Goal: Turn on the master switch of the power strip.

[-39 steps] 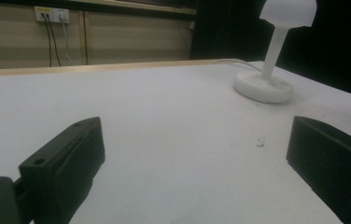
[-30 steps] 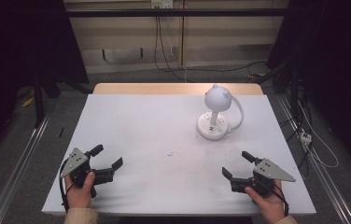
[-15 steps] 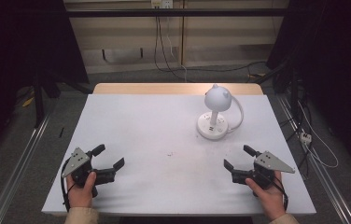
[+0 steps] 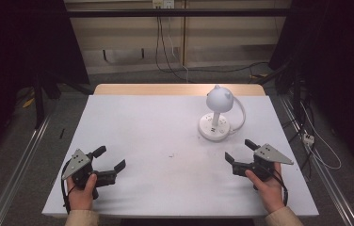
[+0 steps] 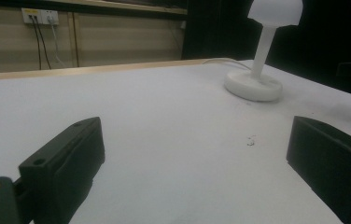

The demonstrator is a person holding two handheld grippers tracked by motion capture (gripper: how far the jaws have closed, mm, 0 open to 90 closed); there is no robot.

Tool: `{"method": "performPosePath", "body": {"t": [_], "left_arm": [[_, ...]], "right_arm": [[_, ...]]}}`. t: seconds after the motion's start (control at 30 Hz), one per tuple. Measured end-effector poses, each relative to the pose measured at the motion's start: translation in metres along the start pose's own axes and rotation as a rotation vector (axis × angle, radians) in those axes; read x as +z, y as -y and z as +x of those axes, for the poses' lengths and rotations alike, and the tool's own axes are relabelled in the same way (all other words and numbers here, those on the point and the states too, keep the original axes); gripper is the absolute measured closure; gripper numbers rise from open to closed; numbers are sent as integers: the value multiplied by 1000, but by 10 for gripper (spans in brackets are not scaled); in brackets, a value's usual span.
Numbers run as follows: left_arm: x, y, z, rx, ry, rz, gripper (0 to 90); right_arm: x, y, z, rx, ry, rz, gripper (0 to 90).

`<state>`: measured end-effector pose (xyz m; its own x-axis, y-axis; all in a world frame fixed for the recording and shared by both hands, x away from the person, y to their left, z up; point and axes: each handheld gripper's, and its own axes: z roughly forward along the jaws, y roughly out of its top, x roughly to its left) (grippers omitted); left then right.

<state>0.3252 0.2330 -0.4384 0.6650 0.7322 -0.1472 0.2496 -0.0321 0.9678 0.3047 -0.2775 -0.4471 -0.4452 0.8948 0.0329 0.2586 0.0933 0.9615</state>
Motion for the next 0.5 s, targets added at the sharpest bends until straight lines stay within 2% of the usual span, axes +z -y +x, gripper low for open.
{"method": "performPosePath", "body": {"t": [0.5], "left_arm": [[0,0,-1,0,9,-4,41]], "right_arm": [[14,-7,-8,-19,39,14,100]]}}
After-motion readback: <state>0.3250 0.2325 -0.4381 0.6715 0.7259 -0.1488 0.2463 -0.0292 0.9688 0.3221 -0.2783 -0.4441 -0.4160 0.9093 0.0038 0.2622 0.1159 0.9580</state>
